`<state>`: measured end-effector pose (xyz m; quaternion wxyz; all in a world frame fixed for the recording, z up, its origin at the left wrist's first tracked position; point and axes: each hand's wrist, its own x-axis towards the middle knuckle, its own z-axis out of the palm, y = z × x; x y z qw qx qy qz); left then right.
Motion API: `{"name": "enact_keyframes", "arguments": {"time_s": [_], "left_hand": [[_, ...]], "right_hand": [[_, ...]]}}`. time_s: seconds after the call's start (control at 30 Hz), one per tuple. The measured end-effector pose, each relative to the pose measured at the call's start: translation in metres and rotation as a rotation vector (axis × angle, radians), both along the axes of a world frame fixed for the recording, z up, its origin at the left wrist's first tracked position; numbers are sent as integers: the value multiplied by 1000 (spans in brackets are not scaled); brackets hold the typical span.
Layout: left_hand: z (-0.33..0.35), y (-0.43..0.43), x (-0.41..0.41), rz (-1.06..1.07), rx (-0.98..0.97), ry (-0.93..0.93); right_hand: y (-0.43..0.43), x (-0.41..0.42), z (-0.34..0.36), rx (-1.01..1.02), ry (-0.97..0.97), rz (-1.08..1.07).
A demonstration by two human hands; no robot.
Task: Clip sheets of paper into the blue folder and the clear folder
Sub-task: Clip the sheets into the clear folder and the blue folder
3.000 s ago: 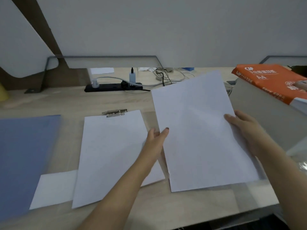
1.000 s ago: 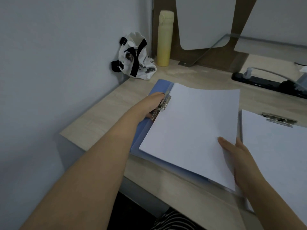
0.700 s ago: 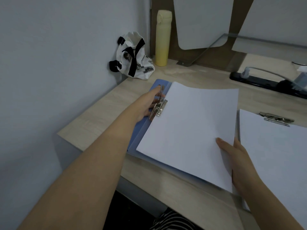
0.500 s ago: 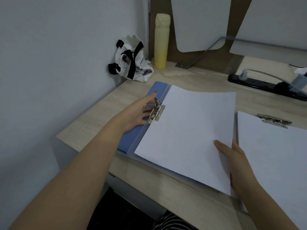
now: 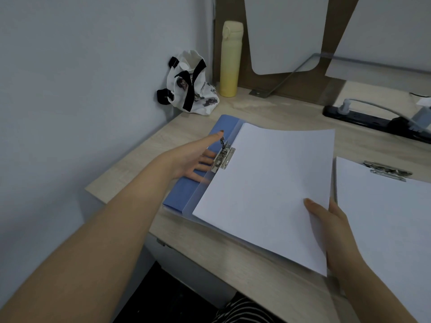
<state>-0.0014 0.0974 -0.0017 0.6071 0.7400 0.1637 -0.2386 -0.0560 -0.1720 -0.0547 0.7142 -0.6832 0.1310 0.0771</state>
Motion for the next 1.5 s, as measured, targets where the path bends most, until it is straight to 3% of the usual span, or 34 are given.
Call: {"name": "enact_keyframes", "arguments": {"time_s": [0.37,0.6,0.87,1.0,1.17,1.3,1.37,1.5], "left_hand": [[-4,13,1,-110,-80,96],[-15,14,-5,-103,-123,6],[-28,10,-3,-70,10,-82],[-30,14,-4,-106,-27,-75],[-31,12,-9,-69,-35,-99],[-22,1,-24,24,-61,-162],[-9,-9,-36,74,-161,-232],[28,-42,-60,110,-286,-375]], "right_hand": [[3,1,-1,-35,-19,-5],[3,2,-2,-57,-9,-11],[3,4,-1,-71,-33,-12],[4,6,-5,-106,-37,-18],[6,9,-2,-295,-88,-64],[3,16,-2,-865,-158,106],[-1,16,-6,-1035,-178,223],[-11,12,0,-912,-168,377]]}}
